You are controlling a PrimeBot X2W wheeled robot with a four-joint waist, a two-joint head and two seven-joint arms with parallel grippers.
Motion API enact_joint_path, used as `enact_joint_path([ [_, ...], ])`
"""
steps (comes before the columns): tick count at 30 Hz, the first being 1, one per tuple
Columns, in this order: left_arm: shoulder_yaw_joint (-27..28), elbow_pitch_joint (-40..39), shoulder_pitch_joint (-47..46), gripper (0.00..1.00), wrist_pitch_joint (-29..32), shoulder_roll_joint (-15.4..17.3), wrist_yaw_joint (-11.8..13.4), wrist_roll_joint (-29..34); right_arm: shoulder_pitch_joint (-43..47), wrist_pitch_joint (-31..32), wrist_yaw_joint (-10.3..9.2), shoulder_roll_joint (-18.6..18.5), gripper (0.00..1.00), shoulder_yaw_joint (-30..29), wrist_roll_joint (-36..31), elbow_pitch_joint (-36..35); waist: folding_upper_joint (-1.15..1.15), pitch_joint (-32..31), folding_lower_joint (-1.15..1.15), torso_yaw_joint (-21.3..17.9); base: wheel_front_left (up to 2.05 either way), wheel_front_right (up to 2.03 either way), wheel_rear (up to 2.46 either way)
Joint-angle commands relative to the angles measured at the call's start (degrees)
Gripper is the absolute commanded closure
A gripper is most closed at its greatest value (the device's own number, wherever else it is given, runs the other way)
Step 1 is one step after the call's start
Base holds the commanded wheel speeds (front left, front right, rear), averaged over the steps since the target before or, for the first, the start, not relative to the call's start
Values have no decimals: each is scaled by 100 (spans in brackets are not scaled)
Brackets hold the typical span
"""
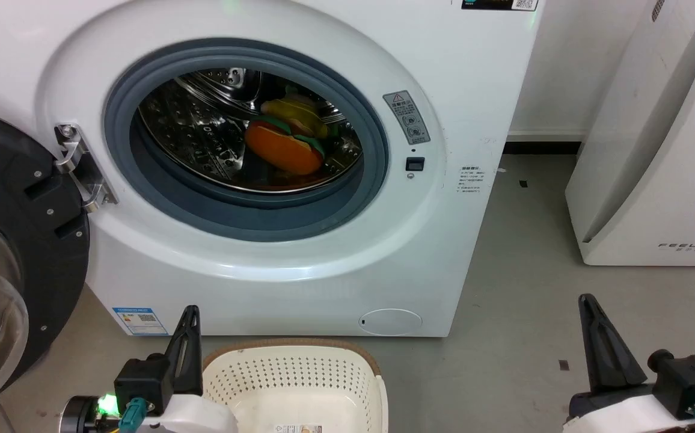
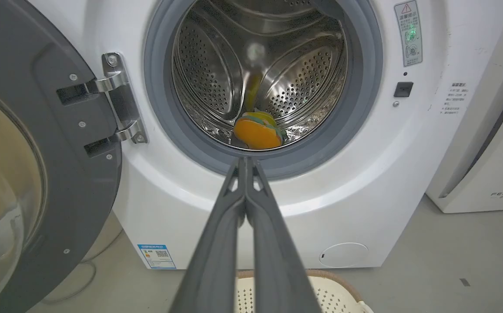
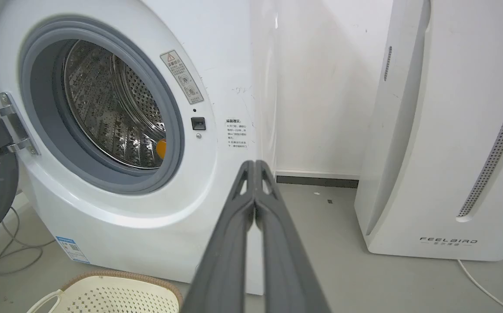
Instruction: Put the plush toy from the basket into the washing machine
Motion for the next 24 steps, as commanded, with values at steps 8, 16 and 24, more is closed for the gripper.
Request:
enact_joint_path([
  [8,20,-87,-40,100,116,-4,-18,53,-109,114,-2,-1,100,20,-76,18,0,-2,0,-5,0,0,0],
  [16,23,-135,-47,100,210,-5,-25,64,-133,208,-2,-1,100,30,-127,22,0,-3,0,-10,0,0,0],
  [24,26,-183,-54,100,303,-6,-31,74,-157,302,-3,-1,100,40,-177,27,0,-4,0,-15,0,0,0],
])
